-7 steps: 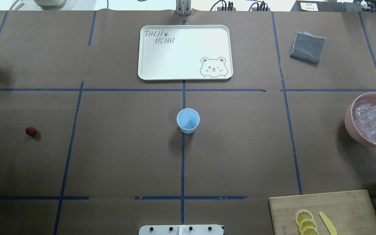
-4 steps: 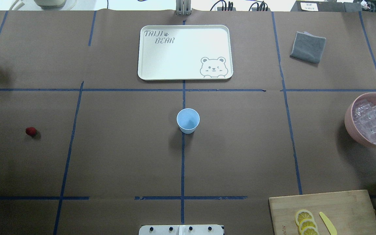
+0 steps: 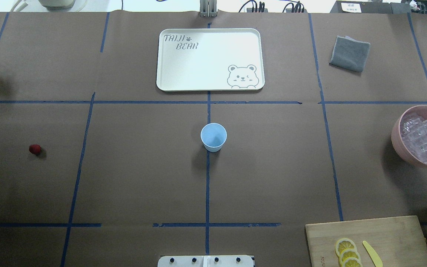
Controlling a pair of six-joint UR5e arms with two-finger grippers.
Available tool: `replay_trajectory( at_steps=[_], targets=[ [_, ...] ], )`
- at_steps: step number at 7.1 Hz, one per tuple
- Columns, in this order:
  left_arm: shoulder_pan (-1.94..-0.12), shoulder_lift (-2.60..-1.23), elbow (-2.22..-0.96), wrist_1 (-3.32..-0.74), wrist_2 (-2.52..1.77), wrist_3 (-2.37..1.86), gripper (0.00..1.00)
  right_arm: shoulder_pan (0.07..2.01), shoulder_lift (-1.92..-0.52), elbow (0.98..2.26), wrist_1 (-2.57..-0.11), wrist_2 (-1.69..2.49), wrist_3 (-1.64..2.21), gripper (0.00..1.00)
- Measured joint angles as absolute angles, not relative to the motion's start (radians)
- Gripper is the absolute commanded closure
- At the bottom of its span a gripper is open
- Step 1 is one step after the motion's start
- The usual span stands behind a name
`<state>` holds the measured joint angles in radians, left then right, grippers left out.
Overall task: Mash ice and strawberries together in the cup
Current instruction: 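Lower the right gripper into the bowl and grasp an ice cube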
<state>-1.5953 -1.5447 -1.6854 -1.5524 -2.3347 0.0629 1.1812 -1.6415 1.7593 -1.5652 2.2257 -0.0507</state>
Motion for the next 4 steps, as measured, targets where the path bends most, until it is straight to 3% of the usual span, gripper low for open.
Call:
replay_trajectory(
  at_steps=[4],
  targets=[
    [-1.595,-1.545,-1.694,-1.551,-2.335,0.063,0.0,1.175,-1.64,1.739,-1.565,2.224,-0.055,0.37]
  ],
)
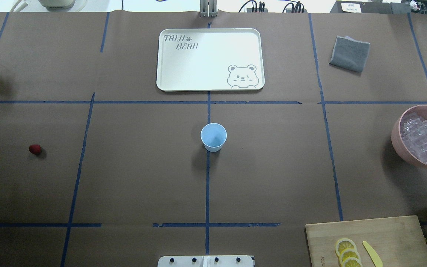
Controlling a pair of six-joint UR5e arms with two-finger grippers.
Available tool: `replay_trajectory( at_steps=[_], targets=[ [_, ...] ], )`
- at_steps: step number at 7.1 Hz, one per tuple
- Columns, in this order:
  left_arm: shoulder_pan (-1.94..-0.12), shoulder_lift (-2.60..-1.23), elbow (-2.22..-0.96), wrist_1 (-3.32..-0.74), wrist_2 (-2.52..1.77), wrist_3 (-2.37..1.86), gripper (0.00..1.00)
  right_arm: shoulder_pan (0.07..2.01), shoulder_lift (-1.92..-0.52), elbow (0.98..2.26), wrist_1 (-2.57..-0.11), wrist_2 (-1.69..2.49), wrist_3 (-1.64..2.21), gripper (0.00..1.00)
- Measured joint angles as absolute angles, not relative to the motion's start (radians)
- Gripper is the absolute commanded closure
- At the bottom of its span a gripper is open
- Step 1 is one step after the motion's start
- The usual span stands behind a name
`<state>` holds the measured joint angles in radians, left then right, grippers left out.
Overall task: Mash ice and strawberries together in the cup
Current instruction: 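Lower the right gripper into the bowl and grasp an ice cube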
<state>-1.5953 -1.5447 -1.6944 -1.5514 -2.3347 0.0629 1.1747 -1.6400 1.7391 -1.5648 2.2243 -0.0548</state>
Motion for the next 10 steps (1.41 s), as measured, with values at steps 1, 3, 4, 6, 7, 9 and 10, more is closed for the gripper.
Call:
replay_trajectory(
  at_steps=[1,3,4,6,7,9,10],
  targets=[
    [-1.595,-1.545,-1.695,-1.551,-2.335,0.063,0.0,1.173,-1.638,1.733,-1.565,2.224,-0.055,0.37],
    [-1.595,-1.544,-1.695,-1.552,-2.335,0.063,0.0,1.163,-1.635,1.724,-1.565,2.223,-0.052,0.38],
    [-1.595,-1.544,-1.695,-1.551,-2.335,0.063,0.0,1.161,-1.634,1.723,-1.565,2.223,-0.05,0.39],
    [-1.595,-1.544,-1.695,-1.552,-2.335,0.063,0.0,1.16,-1.635,1.723,-1.565,2.222,-0.049,0.6],
    [-1.595,-1.544,-1.696,-1.551,-2.335,0.063,0.0,1.16,-1.635,1.723,-1.565,2.222,-0.05,0.88],
    [-1.595,-1.544,-1.696,-1.551,-2.335,0.063,0.0,1.16,-1.636,1.724,-1.565,2.222,-0.057,1.0],
    [-1.595,-1.545,-1.697,-1.551,-2.335,0.063,0.0,1.16,-1.638,1.732,-1.566,2.222,-0.059,1.0]
  ],
)
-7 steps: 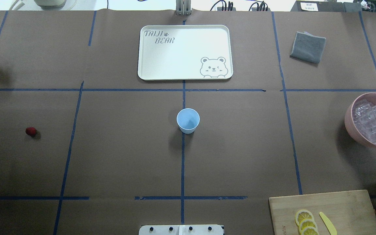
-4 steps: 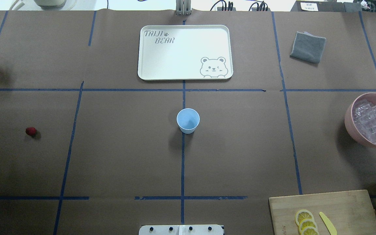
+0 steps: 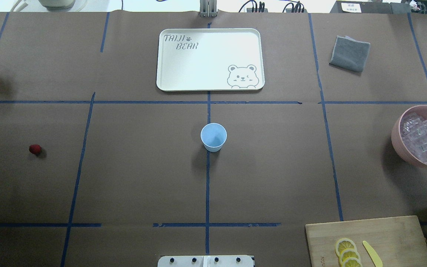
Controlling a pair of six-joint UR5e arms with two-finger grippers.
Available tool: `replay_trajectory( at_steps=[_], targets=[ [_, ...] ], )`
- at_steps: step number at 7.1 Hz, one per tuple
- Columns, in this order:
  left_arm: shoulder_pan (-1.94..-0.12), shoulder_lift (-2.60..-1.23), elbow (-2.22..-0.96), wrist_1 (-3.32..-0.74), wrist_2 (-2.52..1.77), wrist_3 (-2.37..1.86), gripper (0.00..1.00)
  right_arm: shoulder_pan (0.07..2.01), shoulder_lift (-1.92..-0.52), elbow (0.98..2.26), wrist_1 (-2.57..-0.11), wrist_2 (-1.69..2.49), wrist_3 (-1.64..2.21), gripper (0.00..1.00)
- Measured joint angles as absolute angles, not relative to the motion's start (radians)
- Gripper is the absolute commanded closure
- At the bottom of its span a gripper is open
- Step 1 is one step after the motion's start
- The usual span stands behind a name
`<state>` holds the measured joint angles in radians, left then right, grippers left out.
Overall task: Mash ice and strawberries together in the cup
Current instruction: 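Lower the right gripper into the bowl and grasp an ice cube, then carry the ice cube with the right gripper over the blue cup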
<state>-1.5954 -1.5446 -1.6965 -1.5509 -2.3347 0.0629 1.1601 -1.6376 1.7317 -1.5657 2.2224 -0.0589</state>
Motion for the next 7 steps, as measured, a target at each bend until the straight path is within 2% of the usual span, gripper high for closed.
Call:
replay_trajectory(
  at_steps=[4,7],
  targets=[
    [-1.595,-1.544,-1.706,-1.551,-2.348,0.061,0.0,1.265,-1.698,1.882,-1.607,2.236,-0.063,1.0],
    [-1.595,-1.544,-1.707,-1.551,-2.354,0.061,0.0,1.301,-1.568,1.972,-1.772,2.257,0.0,1.0]
  ],
)
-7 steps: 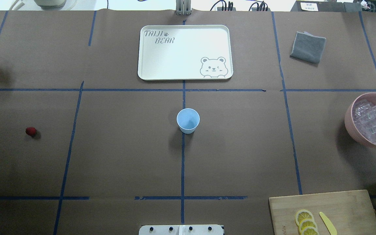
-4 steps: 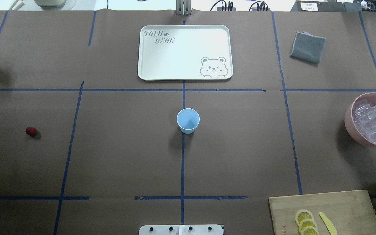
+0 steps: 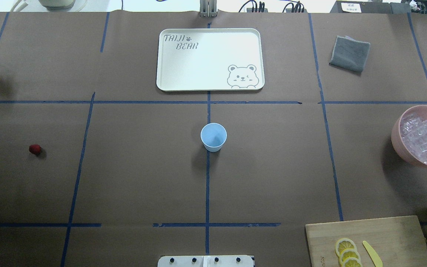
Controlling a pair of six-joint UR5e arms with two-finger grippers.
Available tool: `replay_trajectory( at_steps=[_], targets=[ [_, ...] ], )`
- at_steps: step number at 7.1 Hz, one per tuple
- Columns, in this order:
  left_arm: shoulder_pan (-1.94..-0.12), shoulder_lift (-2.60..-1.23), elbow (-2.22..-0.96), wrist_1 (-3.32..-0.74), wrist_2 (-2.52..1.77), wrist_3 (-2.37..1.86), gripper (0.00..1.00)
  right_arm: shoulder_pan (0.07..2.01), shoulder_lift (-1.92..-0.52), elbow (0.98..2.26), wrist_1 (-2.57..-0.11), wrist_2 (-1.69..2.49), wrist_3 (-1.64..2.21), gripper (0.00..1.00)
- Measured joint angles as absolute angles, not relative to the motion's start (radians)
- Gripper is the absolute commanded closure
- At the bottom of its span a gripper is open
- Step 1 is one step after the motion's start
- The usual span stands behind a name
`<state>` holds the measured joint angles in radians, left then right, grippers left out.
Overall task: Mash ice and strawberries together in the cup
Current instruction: 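Carry the ice cube with the right gripper over the blue cup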
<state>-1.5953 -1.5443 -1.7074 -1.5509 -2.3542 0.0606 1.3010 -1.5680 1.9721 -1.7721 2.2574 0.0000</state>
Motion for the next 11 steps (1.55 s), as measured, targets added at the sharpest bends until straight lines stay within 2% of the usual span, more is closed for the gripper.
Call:
replay_trajectory(
  at_steps=[2,5,8,11],
  targets=[
    [-1.595,-1.544,-1.706,-1.551,-2.354,0.061,0.0,1.204,-1.395,1.971,-1.81,2.275,0.219,1.0],
    [-1.595,-1.544,-1.706,-1.551,-2.353,0.062,0.0,0.919,-1.117,1.946,-1.828,2.217,0.687,1.0],
    [-1.595,-1.543,-1.706,-1.551,-2.353,0.061,0.0,0.672,-0.867,1.788,-1.818,2.053,1.013,1.0],
    [-1.595,-1.543,-1.707,-1.551,-2.353,0.061,0.0,0.559,-0.756,1.638,-1.733,1.976,1.141,1.0]
  ],
)
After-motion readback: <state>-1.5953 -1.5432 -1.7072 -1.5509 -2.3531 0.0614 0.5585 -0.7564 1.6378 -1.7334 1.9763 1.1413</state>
